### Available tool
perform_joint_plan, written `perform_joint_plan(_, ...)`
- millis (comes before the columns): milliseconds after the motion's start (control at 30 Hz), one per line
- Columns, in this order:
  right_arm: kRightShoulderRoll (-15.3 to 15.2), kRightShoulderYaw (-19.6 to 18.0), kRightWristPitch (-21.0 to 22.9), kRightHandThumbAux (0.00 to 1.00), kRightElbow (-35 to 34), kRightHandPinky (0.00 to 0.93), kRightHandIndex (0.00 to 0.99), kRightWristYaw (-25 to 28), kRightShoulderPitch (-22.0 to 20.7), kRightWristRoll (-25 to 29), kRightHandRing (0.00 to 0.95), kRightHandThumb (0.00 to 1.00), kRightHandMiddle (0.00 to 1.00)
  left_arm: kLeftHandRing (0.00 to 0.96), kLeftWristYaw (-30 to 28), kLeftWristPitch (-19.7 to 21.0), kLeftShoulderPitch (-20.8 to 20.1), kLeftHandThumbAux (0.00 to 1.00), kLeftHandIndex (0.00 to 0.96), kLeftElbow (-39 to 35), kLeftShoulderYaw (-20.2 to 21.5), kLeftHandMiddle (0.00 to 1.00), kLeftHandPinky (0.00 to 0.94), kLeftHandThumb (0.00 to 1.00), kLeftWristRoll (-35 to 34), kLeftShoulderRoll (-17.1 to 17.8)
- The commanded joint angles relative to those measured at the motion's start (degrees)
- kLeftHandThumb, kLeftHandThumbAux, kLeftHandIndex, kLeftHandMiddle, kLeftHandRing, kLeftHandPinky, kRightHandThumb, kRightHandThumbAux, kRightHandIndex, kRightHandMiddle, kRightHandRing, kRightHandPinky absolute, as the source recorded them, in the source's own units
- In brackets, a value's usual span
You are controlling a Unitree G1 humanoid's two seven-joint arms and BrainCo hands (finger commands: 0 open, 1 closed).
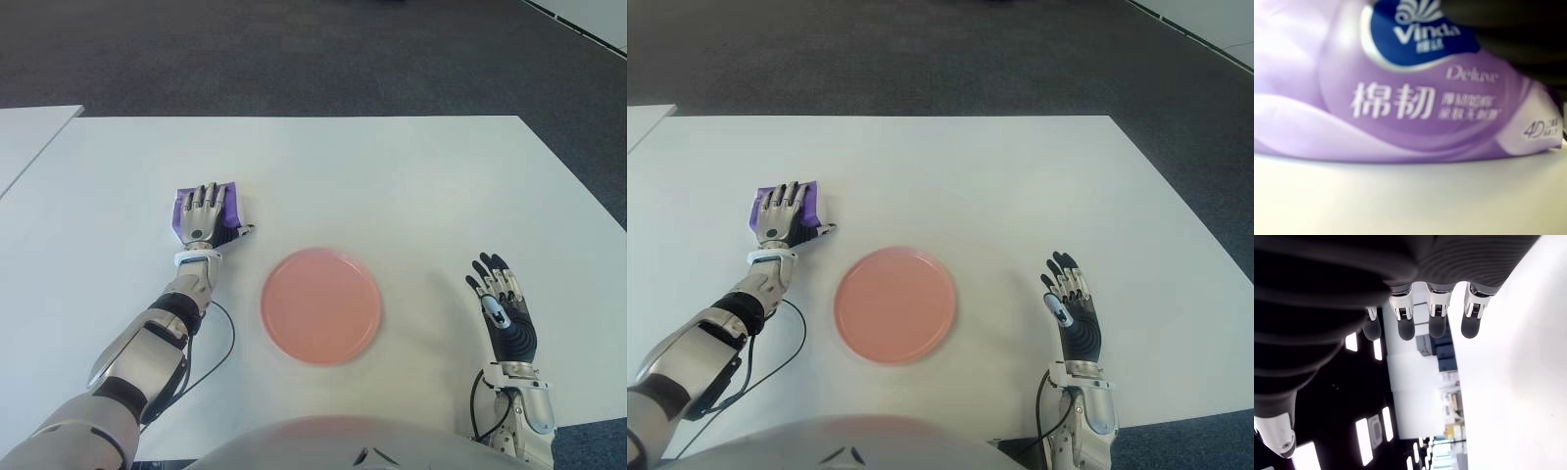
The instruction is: Put the tissue paper into the plate.
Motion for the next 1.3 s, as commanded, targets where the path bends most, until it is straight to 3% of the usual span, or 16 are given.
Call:
perform_joint_plan(33, -0.31, -0.95, -0.28, 0.595, -0.72, 0.000, 0.000, 1.00, 1.19, 1.41, 0.000, 0.000, 0.000, 0.000, -6.29, 0.01, 6.60, 0.374, 0.000, 5.54, -0.07, 0.000, 0.000, 0.087, -2.19, -1.33)
perform_joint_plan(333, -1.20, -2.66, 0.38, 0.597, -2.81, 0.000, 0.000, 3.04, 3.85, 3.93, 0.000, 0.000, 0.000, 0.009, -7.29, -2.29, 8.19, 0.412, 0.037, 6.81, 2.16, 0.008, 0.076, 0.116, -4.51, -2.61)
perform_joint_plan(533, -1.83, -3.89, 0.89, 0.597, -4.02, 0.000, 0.000, 4.46, 5.52, 5.73, 0.000, 0.000, 0.000, 0.089, -5.94, -4.34, 8.98, 0.430, 0.089, 9.33, 2.70, 0.080, 0.159, 0.162, -4.59, -2.78)
perform_joint_plan(600, -1.78, -4.22, 1.84, 0.597, -6.22, 0.000, 0.000, 3.48, 6.45, 5.89, 0.000, 0.000, 0.000, 0.185, -4.66, -4.67, 9.31, 0.446, 0.148, 10.10, 2.67, 0.168, 0.237, 0.211, -4.08, -2.72)
perform_joint_plan(700, -1.56, -4.70, 5.52, 0.691, -12.44, 0.000, 0.000, -0.55, 7.84, 5.84, 0.000, 0.000, 0.008, 0.521, -1.69, -3.54, 9.81, 0.603, 0.347, 11.03, 1.27, 0.497, 0.583, 0.544, -1.98, -2.39)
perform_joint_plan(800, -3.59, -6.30, 10.98, 0.715, -18.74, 0.000, 0.001, -3.90, 7.89, 8.20, 0.000, 0.000, 0.014, 0.637, 0.40, -2.74, 10.76, 0.655, 0.399, 11.66, -0.21, 0.608, 0.711, 0.649, -0.42, -2.56)
perform_joint_plan(867, -3.32, -6.94, 11.68, 0.715, -19.94, 0.000, 0.001, -4.55, 8.42, 8.80, 0.000, 0.000, 0.014, 0.721, 2.32, -3.03, 11.87, 0.678, 0.424, 11.78, -0.74, 0.707, 0.783, 0.700, 0.06, -2.82)
perform_joint_plan(1100, -1.90, -8.85, 12.23, 0.676, -21.02, 0.000, 0.015, -6.47, 9.46, 9.70, 0.000, 0.062, 0.032, 0.808, 9.18, -5.66, 13.56, 0.692, 0.442, 11.39, -1.48, 0.816, 0.822, 0.742, 0.18, -2.59)
perform_joint_plan(1300, -1.71, -10.01, 13.66, 0.626, -22.19, 0.000, 0.035, -8.32, 9.94, 11.06, 0.000, 0.111, 0.057, 0.841, 11.03, -6.77, 13.34, 0.694, 0.442, 10.99, -1.64, 0.852, 0.849, 0.749, 0.19, -2.30)
